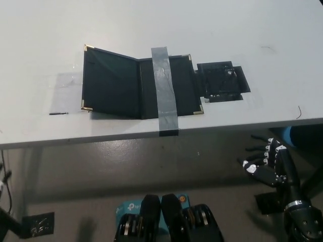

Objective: The robot uses its left hand to push the cover of the diary kept in the middle of the desk towards the right to close it

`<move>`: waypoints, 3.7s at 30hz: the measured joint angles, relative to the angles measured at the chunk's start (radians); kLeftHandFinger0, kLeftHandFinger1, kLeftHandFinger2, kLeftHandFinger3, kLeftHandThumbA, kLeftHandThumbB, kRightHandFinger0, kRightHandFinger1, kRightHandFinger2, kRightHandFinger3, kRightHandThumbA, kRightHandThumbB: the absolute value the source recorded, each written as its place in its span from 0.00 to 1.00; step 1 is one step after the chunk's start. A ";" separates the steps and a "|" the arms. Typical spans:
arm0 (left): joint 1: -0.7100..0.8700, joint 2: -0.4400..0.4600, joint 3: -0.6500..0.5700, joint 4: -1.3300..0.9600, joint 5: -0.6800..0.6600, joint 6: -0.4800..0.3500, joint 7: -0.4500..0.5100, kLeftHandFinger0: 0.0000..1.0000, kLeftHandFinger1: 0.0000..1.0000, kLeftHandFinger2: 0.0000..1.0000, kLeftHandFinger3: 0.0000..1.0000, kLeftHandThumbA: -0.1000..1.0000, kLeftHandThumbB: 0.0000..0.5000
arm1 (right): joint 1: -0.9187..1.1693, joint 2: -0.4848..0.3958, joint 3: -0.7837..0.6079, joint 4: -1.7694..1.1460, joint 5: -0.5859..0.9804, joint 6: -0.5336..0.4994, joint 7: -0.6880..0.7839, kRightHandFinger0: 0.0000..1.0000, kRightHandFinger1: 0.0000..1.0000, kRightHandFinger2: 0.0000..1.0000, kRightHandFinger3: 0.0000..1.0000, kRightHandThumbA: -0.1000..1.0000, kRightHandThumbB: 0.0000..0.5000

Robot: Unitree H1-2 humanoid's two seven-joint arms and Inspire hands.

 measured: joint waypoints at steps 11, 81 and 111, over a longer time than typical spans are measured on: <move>-0.188 0.078 -0.031 -0.179 -0.223 0.065 0.032 1.00 1.00 1.00 1.00 1.00 0.18 | -0.001 -0.001 -0.001 0.000 -0.005 0.019 0.000 0.35 0.41 0.49 0.72 0.85 0.12; -0.569 -0.139 -0.061 0.647 -0.111 0.061 0.136 1.00 1.00 1.00 1.00 1.00 0.30 | -0.028 -0.008 -0.015 -0.016 -0.036 0.041 -0.022 0.33 0.42 0.50 0.74 0.86 0.14; -0.693 -0.148 -0.525 0.723 0.254 -0.038 0.147 1.00 1.00 1.00 1.00 1.00 0.55 | -0.028 -0.022 0.004 -0.043 -0.045 0.075 -0.017 0.37 0.43 0.53 0.76 0.87 0.17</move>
